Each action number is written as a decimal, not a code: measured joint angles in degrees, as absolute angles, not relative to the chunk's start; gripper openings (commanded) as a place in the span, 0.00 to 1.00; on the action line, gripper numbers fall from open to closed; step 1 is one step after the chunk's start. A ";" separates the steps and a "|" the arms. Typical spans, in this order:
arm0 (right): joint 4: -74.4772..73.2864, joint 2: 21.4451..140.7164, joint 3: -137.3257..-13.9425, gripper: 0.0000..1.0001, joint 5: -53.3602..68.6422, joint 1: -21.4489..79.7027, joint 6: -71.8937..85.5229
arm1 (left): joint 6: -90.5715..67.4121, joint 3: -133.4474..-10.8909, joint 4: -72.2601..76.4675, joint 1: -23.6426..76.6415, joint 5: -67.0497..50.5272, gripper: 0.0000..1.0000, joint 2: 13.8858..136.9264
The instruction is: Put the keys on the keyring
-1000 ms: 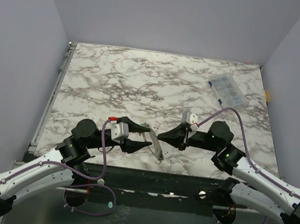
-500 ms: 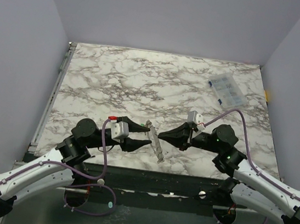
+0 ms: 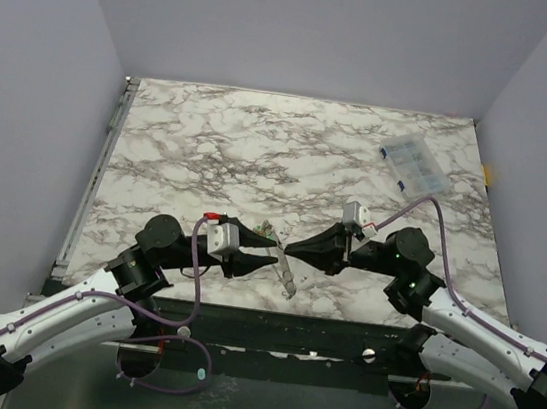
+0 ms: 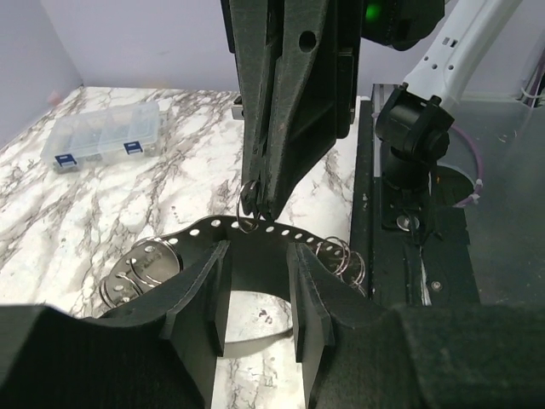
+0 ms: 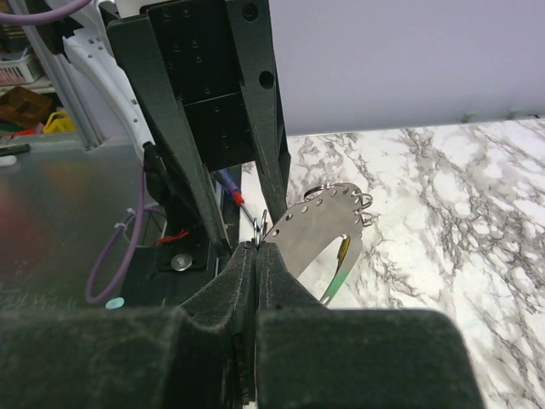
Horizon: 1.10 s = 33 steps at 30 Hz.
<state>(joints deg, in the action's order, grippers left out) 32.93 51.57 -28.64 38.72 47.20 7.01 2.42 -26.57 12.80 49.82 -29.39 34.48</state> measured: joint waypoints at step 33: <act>41.19 56.88 -28.64 0.01 44.64 47.90 9.69 | 1.02 -26.57 13.98 49.45 -31.07 0.04 34.74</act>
<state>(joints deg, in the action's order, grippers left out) 41.19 56.88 -28.64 44.64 47.90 9.69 1.02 -26.57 13.98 49.45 -31.07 34.74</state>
